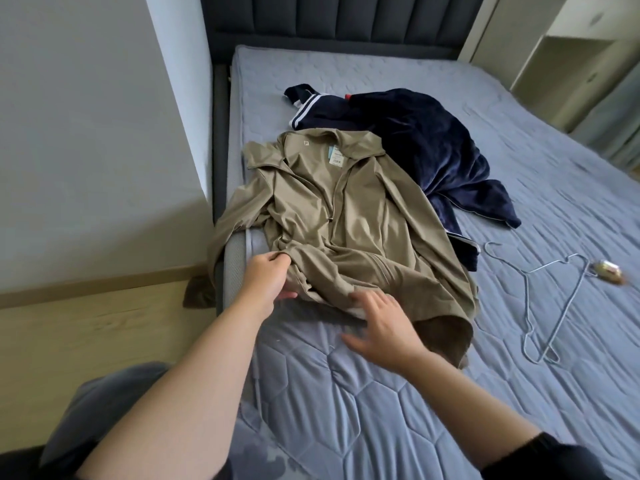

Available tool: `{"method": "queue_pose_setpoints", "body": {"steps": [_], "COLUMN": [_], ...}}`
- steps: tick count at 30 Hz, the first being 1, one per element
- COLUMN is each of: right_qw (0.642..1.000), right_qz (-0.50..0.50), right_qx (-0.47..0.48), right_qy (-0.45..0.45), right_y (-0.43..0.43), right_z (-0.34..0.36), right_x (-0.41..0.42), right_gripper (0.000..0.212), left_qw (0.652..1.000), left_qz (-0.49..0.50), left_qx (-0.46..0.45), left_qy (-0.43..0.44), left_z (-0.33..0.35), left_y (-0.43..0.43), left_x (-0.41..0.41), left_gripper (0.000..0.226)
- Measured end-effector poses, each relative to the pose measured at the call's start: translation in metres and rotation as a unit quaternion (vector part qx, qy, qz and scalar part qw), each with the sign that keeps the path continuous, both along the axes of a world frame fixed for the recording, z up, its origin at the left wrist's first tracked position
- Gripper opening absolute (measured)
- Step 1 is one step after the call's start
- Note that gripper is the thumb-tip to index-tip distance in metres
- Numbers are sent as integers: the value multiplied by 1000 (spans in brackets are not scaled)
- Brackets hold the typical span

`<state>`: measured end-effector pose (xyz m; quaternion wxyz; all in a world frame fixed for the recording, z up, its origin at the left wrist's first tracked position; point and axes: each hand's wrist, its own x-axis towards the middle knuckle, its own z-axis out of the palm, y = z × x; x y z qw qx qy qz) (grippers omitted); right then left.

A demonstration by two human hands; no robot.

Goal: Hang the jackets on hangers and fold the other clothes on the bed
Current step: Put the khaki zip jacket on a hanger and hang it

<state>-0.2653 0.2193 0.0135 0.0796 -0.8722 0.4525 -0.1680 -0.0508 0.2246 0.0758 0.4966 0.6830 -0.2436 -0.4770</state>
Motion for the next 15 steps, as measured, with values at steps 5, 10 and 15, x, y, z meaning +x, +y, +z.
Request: {"method": "queue_pose_setpoints", "body": {"steps": [5, 10, 15], "right_qw": [984, 986, 984], "right_qz": [-143, -145, -58], "right_qx": [54, 25, 102], "right_qy": [90, 76, 133], "right_y": [-16, -30, -29], "right_z": [-35, -30, 1], "right_x": [6, 5, 4], "right_gripper": [98, 31, 23], "left_qw": [940, 945, 812], "left_qz": [29, 1, -175], "left_qx": [65, 86, 295], "left_qy": [335, 317, -472], "left_z": [-10, -15, -29], "left_y": [-6, -1, 9], "left_x": [14, 30, 44], "left_gripper": [26, 19, 30]}}
